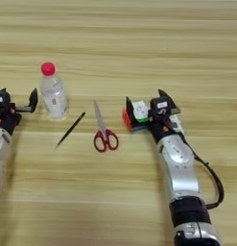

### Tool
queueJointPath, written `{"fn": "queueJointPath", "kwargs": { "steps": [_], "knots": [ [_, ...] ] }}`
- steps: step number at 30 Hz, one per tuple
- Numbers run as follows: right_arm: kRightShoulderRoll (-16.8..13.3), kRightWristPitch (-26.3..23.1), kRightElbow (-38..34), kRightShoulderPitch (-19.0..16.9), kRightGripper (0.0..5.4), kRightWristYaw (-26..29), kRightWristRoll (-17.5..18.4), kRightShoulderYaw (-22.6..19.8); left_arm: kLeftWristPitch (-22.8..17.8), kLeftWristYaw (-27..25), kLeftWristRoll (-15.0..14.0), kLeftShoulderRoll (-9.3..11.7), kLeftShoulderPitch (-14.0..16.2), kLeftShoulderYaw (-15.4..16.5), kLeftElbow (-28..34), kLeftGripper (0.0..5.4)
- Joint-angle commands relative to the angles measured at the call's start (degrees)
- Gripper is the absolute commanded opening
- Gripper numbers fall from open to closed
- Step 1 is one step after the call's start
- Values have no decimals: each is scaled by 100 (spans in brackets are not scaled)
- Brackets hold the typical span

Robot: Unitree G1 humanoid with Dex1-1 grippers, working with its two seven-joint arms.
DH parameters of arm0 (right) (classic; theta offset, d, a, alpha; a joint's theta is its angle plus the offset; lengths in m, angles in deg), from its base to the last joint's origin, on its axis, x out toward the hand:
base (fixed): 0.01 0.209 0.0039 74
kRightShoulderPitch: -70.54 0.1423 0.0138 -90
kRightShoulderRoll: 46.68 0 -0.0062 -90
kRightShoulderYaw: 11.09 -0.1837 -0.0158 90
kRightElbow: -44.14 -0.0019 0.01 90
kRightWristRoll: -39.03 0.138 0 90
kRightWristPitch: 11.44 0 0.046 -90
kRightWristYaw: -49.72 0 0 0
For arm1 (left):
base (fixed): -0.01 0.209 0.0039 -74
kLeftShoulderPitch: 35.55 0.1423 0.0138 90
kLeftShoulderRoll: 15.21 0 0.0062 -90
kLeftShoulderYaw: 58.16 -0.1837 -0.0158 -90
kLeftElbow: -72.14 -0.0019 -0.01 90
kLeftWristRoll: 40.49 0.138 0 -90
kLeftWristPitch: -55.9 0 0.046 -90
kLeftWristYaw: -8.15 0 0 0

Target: Move the objects on the table

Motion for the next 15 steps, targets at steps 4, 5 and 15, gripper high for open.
{"fn": "queueJointPath", "kwargs": {
  "steps": [4,5,15],
  "knots": [
    [-283,-114,81,-7,538,-215,4,-311,21,36,93,-4,-94,-35,-62,540],
    [-303,-132,127,10,538,-250,-6,-343,21,36,93,-4,-93,-34,-63,540],
    [-637,-208,974,327,538,-563,-115,-594,26,40,98,4,-92,-34,-63,540]
  ]
}}
